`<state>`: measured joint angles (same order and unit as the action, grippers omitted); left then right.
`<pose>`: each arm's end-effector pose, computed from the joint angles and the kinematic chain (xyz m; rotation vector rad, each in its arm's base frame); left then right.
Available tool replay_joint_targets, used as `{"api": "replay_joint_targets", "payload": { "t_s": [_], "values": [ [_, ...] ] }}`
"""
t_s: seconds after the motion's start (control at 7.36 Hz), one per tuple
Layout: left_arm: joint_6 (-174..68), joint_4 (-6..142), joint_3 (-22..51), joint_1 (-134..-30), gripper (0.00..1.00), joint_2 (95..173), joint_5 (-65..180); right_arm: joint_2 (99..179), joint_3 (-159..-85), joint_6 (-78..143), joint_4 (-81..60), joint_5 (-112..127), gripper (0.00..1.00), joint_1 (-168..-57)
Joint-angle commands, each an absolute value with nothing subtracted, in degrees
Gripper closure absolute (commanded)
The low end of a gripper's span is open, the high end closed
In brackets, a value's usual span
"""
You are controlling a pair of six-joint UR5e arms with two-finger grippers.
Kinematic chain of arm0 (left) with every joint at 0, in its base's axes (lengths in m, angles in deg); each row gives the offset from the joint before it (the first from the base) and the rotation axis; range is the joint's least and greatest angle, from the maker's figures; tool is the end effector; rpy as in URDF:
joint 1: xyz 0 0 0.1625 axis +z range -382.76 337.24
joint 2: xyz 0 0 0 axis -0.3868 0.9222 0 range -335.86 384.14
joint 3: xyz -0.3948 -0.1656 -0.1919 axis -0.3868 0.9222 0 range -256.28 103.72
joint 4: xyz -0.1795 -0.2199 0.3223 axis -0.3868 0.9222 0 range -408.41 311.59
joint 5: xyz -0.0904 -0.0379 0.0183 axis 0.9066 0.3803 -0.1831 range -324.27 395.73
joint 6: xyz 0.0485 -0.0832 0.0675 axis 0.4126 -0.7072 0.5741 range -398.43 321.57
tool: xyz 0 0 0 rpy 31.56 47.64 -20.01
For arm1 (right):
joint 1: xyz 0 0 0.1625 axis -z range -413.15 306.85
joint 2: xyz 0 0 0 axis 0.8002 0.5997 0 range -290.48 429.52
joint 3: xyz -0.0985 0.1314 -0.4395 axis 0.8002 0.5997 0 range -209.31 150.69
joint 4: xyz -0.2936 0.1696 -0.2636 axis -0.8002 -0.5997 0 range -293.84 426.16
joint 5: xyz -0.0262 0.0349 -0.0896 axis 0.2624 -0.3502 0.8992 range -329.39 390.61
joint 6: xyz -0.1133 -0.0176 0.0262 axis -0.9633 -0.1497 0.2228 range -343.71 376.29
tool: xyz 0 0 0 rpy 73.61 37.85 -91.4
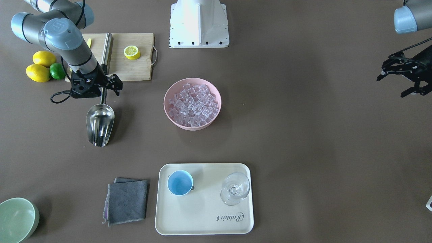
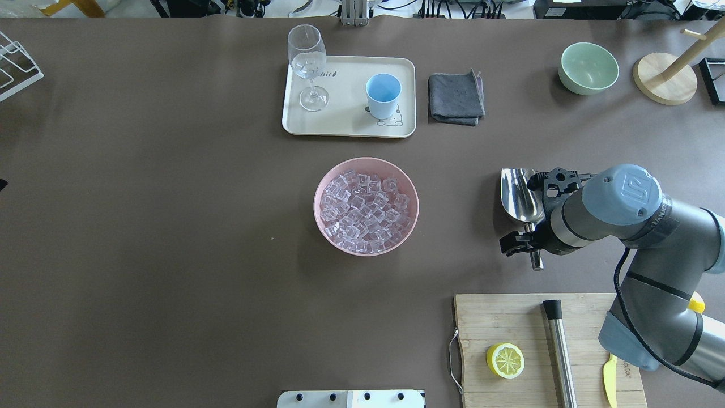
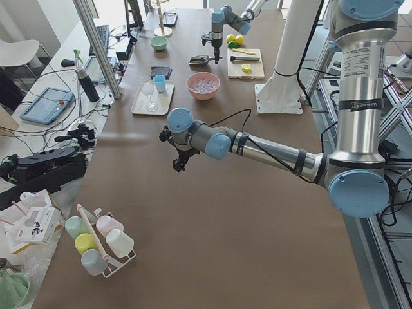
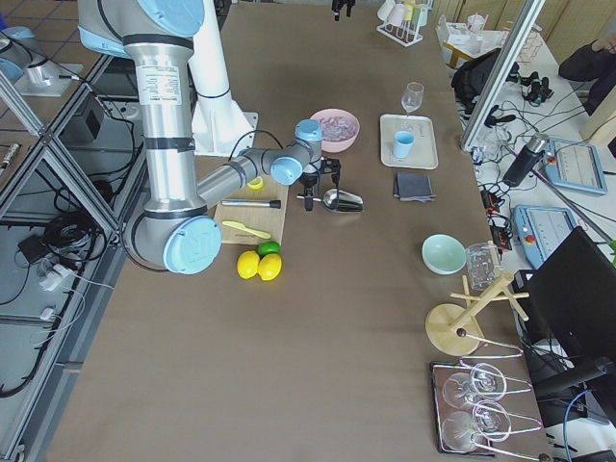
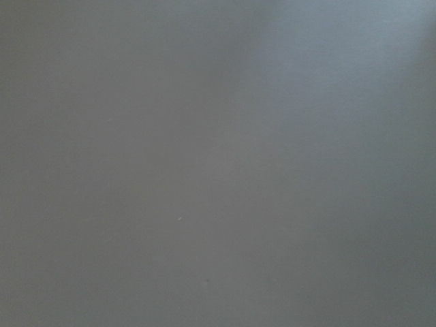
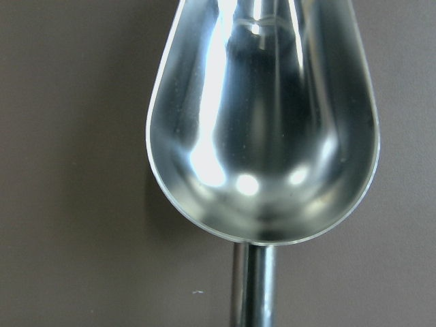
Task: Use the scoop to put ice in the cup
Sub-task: 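Grasp the steel scoop handle with the right gripper while the left arm moves in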
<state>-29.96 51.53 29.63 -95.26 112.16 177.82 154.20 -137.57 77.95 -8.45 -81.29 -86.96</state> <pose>0.1118 -0.4895 0.5588 0.3207 0.9375 0.6053 -0.4187 -0.3880 0.4885 0.0320 -0.7645 -0.0391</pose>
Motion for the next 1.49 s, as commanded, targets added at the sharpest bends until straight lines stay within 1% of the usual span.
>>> {"api": "replay_joint_targets", "payload": {
  "t_s": [0.0, 0.14, 0.27, 0.41, 0.68, 0.81, 0.95, 1.09, 1.36],
  "values": [
    [-29.8, 52.7, 32.7, -87.2, 0.02, 116.4, 177.5, 154.3, -137.2, 78.7, -8.4, -81.5, 0.10, -86.9],
    [-29.8, 52.8, 33.1, -84.6, 0.02, 118.6, 177.4, 154.4, -137.3, 78.8, -8.7, -81.8, 0.10, -86.9],
    [-29.8, 52.8, 34.5, -83.8, 0.02, 119.2, 177.4, 154.5, -137.5, 79.0, -8.9, -81.8, 0.09, -86.9],
    [-29.8, 53.1, 34.2, -83.0, 0.02, 119.3, 177.3, 154.5, -137.7, 79.0, -9.1, -81.9, 0.09, -87.0],
    [-30.1, 58.1, 34.1, -81.5, 0.02, 119.2, 177.3, 154.5, -138.2, 79.1, -10.6, -82.8, 0.10, -87.0],
    [-30.0, 60.9, 33.5, -78.8, 0.02, 119.3, 176.3, 154.5, -138.0, 80.2, -10.5, -82.8, 0.43, -86.9],
    [-29.9, 64.1, 33.0, -76.7, 0.02, 119.2, 173.6, 154.5, -138.1, 80.3, -10.5, -82.9, 0.99, -87.0],
    [-30.0, 68.9, 32.9, -72.9, 0.02, 119.4, 170.7, 154.4, -137.8, 80.2, -10.5, -82.9, 1.00, -87.0],
    [-29.8, 72.5, 33.9, -69.1, 0.02, 119.5, 165.2, 154.6, -137.9, 79.5, -10.6, -82.9, 1.00, -87.0]
  ]
}}
